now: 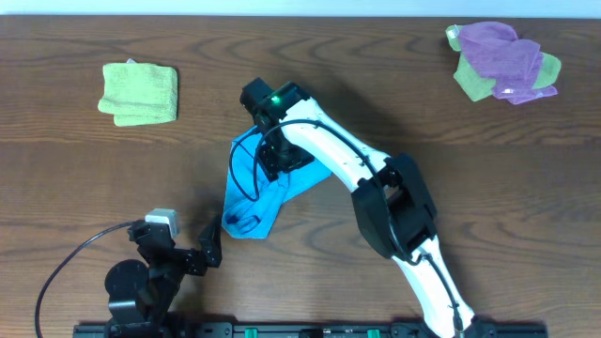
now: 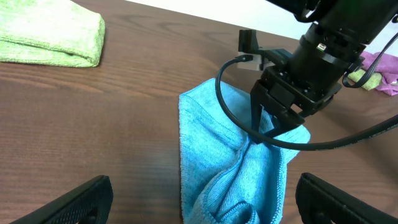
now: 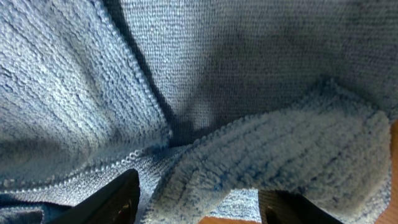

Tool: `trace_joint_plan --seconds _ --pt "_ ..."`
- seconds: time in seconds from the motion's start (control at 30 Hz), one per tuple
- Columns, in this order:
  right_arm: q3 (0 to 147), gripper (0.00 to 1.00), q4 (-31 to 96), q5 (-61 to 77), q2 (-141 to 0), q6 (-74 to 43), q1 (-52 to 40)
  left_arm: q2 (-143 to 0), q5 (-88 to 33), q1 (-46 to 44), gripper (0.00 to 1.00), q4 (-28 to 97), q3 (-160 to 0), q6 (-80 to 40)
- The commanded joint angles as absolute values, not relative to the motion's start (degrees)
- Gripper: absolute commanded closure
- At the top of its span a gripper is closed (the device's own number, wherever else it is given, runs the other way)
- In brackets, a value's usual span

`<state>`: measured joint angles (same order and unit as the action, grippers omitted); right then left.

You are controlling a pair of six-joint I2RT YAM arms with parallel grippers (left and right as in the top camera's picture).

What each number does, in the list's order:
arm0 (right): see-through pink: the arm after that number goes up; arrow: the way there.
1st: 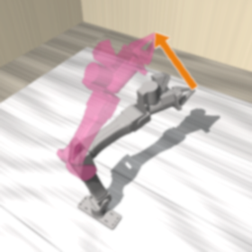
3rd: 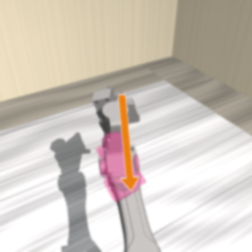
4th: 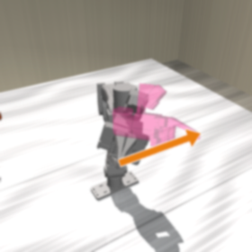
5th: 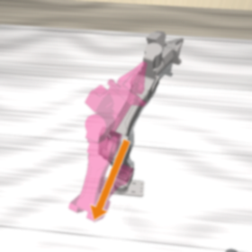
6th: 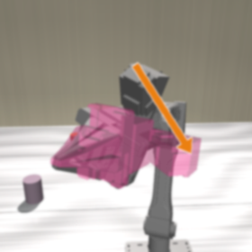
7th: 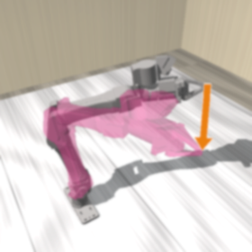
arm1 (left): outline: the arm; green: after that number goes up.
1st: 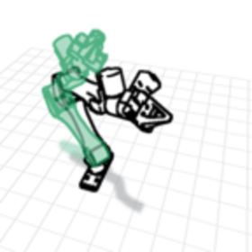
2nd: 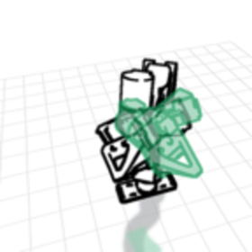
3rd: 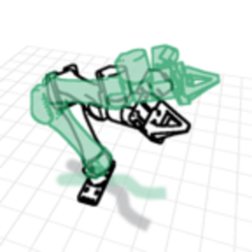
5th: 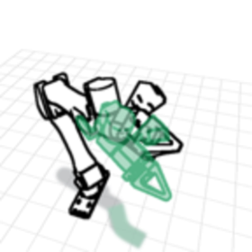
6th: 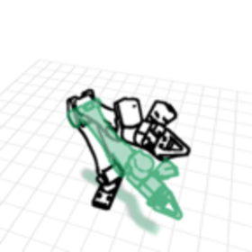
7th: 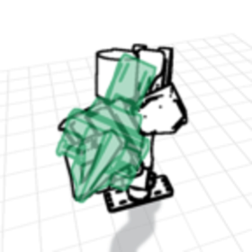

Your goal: Fold the cloth

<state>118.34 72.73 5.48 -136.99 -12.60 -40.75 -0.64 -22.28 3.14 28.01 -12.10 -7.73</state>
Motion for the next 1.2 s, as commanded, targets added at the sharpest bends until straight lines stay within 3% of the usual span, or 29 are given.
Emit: trace_joint_plan --seconds 0.0,0.1,0.2,0.23,0.83,0.87,0.9,0.97,1.0,1.17 --pt "119.2 0.43 72.2 4.6 -137.0 -13.3 -40.9 -0.5 -22.1 3.0 0.05 27.6 -12.2 -7.9" --pt "119.2 0.58 70.9 3.8 -137.0 -13.3 -40.9 -0.5 -22.1 3.0 0.05 27.6 -12.2 -7.9" --pt "119.2 0.92 69.5 2.1 -137.0 -13.3 -40.7 -0.5 -22.0 3.0 0.05 27.6 -12.2 -7.9" --pt "119.2 0.99 69.6 1.4 -137.0 -13.3 -40.5 -0.5 -22.0 3.0 0.05 27.6 -12.2 -7.9" --pt "119.0 0.99 94.3 -8.3 -124.1 -27.0 -39.0 -0.5 -15.5 3.0 0.05 28.1 -12.2 -7.9" --pt "119.0 0.91 96.4 -9.4 -124.1 -29.4 -39.0 -0.5 -15.5 3.0 0.05 28.6 -12.2 -7.9" --pt "118.7 0.59 97.4 -10.1 -124.1 -30.6 -39.0 -0.5 -15.5 3.0 0.05 29.0 -12.2 -7.9" --pt "117.5 0.25 97.3 -10.6 -124.0 -31.3 -38.8 -0.5 -15.5 3.0 0.05 29.4 -12.2 -7.9" --pt "116.9 0.22 97.3 -11.2 -124.0 -31.6 -38.5 -0.5 -15.4 3.0 0.05 29.5 -12.2 -7.9" --pt "112.2 0.25 97.2 -21.5 -124.1 -36.4 -35.5 -0.5 -15.5 3.0 0.05 29.5 -12.2 -7.9"
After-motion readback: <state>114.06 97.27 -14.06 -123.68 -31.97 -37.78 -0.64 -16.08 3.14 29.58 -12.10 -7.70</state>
